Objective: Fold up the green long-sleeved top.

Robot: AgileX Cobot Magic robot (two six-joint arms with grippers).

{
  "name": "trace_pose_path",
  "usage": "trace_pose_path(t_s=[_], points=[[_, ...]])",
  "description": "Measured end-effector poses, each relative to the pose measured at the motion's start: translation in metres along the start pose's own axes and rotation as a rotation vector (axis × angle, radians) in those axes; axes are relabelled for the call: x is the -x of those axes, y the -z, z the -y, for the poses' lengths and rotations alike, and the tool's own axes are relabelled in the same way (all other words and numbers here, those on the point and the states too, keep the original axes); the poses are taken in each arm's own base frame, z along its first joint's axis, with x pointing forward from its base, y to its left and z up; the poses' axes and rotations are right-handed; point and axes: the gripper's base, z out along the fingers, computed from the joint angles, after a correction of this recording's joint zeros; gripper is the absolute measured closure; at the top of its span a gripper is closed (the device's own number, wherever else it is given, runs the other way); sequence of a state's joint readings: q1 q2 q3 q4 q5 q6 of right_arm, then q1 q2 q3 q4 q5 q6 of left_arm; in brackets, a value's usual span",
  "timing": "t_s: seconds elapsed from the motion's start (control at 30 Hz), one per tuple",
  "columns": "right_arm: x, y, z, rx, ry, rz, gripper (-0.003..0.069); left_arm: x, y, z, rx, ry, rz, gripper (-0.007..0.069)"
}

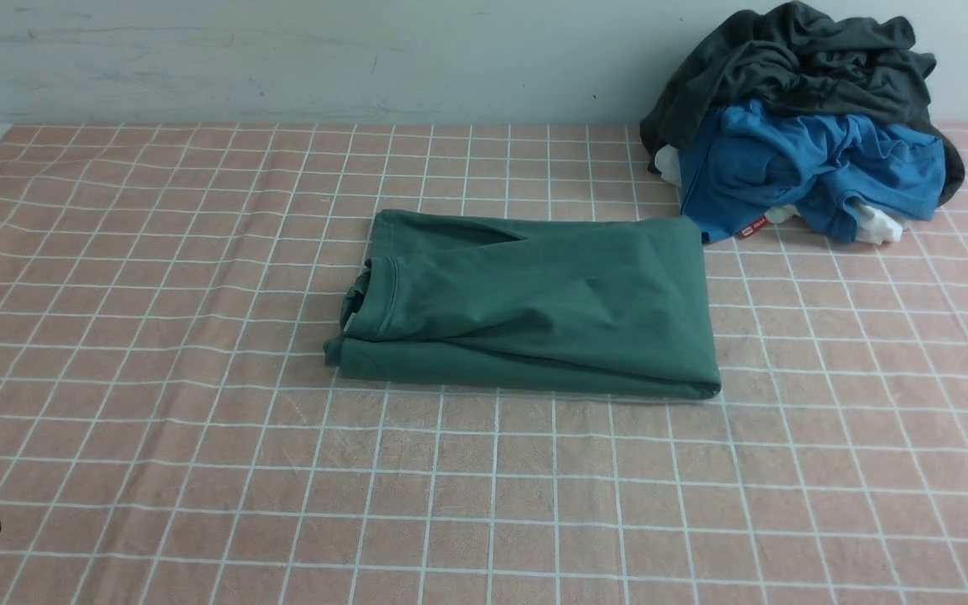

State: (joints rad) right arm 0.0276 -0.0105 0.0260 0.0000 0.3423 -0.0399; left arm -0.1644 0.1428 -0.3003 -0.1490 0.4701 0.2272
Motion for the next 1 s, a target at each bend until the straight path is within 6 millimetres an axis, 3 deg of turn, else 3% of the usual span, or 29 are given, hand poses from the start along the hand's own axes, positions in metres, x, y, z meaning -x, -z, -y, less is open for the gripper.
trace_pose_path(t_s=[0.63,0.83,1.0], points=[[0.000,0.000,0.000,-0.001,-0.005,-0.009,0.0652,-0.001,0.000,0.000,0.001,0.000,0.002,0.0615],[0.000,0.000,0.000,-0.001,-0.006,-0.010,0.0652,-0.029,-0.004,0.001,0.029,0.002,0.037,0.0615],[-0.001,0.000,0.000,-0.001,-0.006,-0.011,0.0652,-0.070,-0.018,-0.004,0.149,0.021,0.088,0.0615]])
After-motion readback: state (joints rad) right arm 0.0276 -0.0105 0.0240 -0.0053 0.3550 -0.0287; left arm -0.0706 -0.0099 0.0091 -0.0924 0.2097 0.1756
